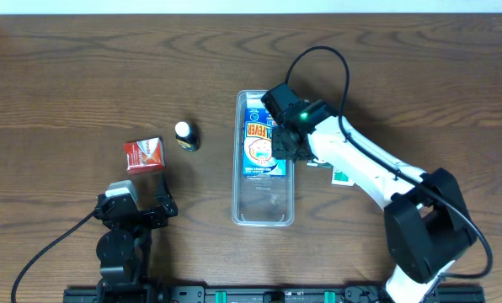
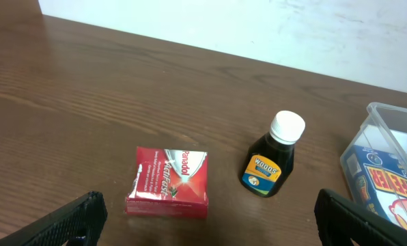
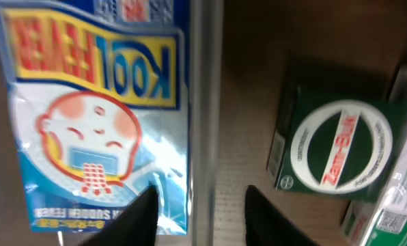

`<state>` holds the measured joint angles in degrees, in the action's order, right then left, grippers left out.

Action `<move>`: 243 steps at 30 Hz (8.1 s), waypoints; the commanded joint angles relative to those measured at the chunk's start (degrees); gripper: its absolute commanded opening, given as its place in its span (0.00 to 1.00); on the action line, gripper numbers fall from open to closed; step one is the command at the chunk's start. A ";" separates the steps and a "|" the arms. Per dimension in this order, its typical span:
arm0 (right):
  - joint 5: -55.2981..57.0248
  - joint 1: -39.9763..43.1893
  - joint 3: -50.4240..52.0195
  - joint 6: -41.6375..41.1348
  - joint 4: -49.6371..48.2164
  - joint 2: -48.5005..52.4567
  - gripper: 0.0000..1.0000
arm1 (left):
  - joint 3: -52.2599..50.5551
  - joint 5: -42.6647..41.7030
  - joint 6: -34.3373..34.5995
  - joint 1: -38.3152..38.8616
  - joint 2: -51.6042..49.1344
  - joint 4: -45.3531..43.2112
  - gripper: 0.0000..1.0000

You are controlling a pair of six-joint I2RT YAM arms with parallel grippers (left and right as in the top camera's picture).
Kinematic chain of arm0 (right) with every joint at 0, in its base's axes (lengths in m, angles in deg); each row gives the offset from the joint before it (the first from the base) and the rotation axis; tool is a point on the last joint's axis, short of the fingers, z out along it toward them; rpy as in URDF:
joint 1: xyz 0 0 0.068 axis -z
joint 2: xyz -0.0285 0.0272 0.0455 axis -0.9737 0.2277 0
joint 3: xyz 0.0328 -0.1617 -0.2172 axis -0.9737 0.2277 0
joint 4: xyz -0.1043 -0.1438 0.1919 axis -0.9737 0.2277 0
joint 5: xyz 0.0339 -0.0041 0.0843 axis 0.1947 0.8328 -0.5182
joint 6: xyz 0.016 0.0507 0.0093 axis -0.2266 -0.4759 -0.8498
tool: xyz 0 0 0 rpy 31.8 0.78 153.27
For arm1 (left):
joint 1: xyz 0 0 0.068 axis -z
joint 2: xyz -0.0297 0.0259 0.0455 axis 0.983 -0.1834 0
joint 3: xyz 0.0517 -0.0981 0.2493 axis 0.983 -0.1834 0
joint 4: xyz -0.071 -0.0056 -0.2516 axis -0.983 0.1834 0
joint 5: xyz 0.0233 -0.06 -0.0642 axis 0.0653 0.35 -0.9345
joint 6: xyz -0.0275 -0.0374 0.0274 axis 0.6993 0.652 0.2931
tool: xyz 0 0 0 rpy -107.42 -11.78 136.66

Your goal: Pack container

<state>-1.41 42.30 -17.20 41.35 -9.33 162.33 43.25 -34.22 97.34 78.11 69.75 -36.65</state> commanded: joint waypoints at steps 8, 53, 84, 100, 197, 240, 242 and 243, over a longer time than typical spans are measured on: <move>5.03 10.19 -0.11 7.06 2.23 -18.38 0.70 | -1.44 0.22 0.07 0.17 0.02 0.37 0.98; -2.43 22.62 10.97 18.05 2.23 2.64 0.35 | -1.44 0.22 0.04 0.17 0.02 0.37 0.98; -6.97 -3.04 2.10 -0.63 -12.96 -8.76 0.32 | -1.44 0.24 0.04 0.17 0.02 0.37 0.98; -7.04 -4.61 2.08 -0.26 -20.74 0.07 0.56 | -1.44 0.22 0.04 0.17 0.02 0.37 0.98; -6.32 -0.96 -2.03 7.76 -6.19 -6.64 0.52 | -1.44 0.24 0.04 0.17 0.02 0.37 0.98; 3.28 4.96 -3.02 10.54 -5.51 -21.66 0.48 | -1.44 0.22 0.04 0.17 0.02 0.37 0.98; 6.10 9.07 -3.02 10.84 -3.39 -28.02 0.59 | -1.44 0.22 0.07 0.17 0.02 0.37 0.98; 6.80 11.13 -2.99 10.84 -2.47 -30.64 0.63 | -1.44 0.24 0.04 0.17 0.02 0.37 0.98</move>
<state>-0.75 48.57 -19.28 50.48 -13.14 139.62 43.25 -34.22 97.34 78.11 69.75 -36.65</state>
